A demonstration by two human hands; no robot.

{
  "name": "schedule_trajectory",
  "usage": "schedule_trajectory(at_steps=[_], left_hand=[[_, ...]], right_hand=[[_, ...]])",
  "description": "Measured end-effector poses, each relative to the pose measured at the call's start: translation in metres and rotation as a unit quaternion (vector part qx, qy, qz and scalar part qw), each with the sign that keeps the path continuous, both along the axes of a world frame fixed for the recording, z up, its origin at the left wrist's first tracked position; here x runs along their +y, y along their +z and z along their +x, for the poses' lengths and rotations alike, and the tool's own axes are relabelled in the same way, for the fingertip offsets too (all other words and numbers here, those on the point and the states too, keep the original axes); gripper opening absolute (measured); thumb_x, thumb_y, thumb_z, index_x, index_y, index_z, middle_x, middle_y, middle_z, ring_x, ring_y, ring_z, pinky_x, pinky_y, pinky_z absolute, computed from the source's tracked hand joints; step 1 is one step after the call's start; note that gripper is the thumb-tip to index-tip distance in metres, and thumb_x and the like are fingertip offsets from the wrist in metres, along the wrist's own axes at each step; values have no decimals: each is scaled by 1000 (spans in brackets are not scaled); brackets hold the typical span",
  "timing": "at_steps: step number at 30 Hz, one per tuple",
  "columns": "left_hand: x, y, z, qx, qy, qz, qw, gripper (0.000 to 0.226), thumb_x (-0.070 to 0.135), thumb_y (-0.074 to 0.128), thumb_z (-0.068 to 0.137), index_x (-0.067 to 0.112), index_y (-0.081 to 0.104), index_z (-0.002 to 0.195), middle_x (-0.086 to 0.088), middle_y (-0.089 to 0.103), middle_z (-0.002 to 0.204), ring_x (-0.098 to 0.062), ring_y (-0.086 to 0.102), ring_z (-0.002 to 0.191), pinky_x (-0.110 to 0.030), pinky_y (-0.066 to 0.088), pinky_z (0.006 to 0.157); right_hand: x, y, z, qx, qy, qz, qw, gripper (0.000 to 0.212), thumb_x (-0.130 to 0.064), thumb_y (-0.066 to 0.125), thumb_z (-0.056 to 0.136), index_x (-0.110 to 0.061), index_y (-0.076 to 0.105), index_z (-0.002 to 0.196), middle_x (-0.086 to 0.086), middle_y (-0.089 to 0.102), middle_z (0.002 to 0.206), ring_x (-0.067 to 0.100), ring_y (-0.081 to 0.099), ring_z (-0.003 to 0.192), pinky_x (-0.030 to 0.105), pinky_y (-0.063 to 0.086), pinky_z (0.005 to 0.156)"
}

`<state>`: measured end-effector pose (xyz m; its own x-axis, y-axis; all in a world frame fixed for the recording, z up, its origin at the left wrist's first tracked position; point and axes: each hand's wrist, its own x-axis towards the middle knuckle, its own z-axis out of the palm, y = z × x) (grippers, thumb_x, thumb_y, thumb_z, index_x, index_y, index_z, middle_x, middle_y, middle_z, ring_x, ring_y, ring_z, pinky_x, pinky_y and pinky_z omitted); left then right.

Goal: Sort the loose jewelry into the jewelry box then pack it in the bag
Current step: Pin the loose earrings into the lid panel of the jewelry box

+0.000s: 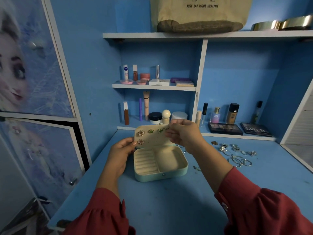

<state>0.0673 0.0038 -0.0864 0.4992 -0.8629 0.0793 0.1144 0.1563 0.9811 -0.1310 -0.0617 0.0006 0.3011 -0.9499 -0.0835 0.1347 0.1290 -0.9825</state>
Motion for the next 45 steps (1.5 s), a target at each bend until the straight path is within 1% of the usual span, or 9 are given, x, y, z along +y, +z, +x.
schedule_trajectory(at_steps=[10,18,22,27,31,36,39,42,45], left_hand=[[0,7,-2,46,-1,-13,999,24,-13,47,82,0,67,85,-9,68,74,-18,60,69,-23,50,68],[0,11,-8,100,24,-31,994,26,-6,44,88,2,65,74,-6,64,63,-15,54,59,-27,46,69],[0,9,-6,65,3,-29,997,25,-4,47,86,0,69,74,-5,67,66,-14,57,62,-25,47,70],[1,7,-4,40,-10,-25,999,21,-3,48,86,-6,67,81,-11,69,76,-18,63,73,-29,46,78],[2,11,-6,26,-15,-12,999,20,-5,49,85,-6,68,83,-13,69,82,-21,63,80,-29,48,81],[4,16,-9,-3,-1,20,1000,19,-12,52,80,-4,69,83,-10,71,79,-18,65,75,-24,53,72],[6,20,-11,-15,12,35,999,19,-12,54,80,-2,70,82,-11,70,81,-20,65,77,-23,54,67],[7,26,-17,-69,43,38,996,18,-4,57,83,6,71,80,-8,71,86,-18,63,80,-25,50,71],[10,33,-30,-171,78,-2,982,16,4,61,87,16,70,81,-3,72,92,-5,62,81,-13,46,70]], right_hand=[[5,0,-10,-22,11,65,998,18,-22,61,93,-13,50,104,14,73,78,21,71,65,25,51,51],[-3,-6,-30,-35,112,194,974,9,-12,57,91,-5,58,94,13,73,86,16,71,64,15,42,38],[-9,-16,-40,-23,169,222,960,7,-12,54,88,-6,58,90,9,74,83,10,67,55,12,31,36],[-17,-27,-50,-44,206,230,950,8,-10,54,85,-9,57,92,12,74,89,6,60,44,10,28,33],[-23,-38,-53,-53,237,211,947,23,-5,57,76,-11,57,98,15,73,87,3,56,44,9,27,33],[-35,-49,-52,-33,265,155,951,48,1,57,71,-15,45,115,19,71,90,6,47,42,12,26,32],[-37,-52,-52,-17,279,110,954,51,0,57,71,-14,44,118,20,71,92,7,39,42,13,24,35],[-41,-53,-54,-15,286,94,953,49,1,56,73,-14,45,119,17,72,88,6,35,42,13,24,34],[-45,-55,-54,-24,297,91,950,41,5,50,81,-13,46,117,12,71,79,4,33,39,12,24,33]])
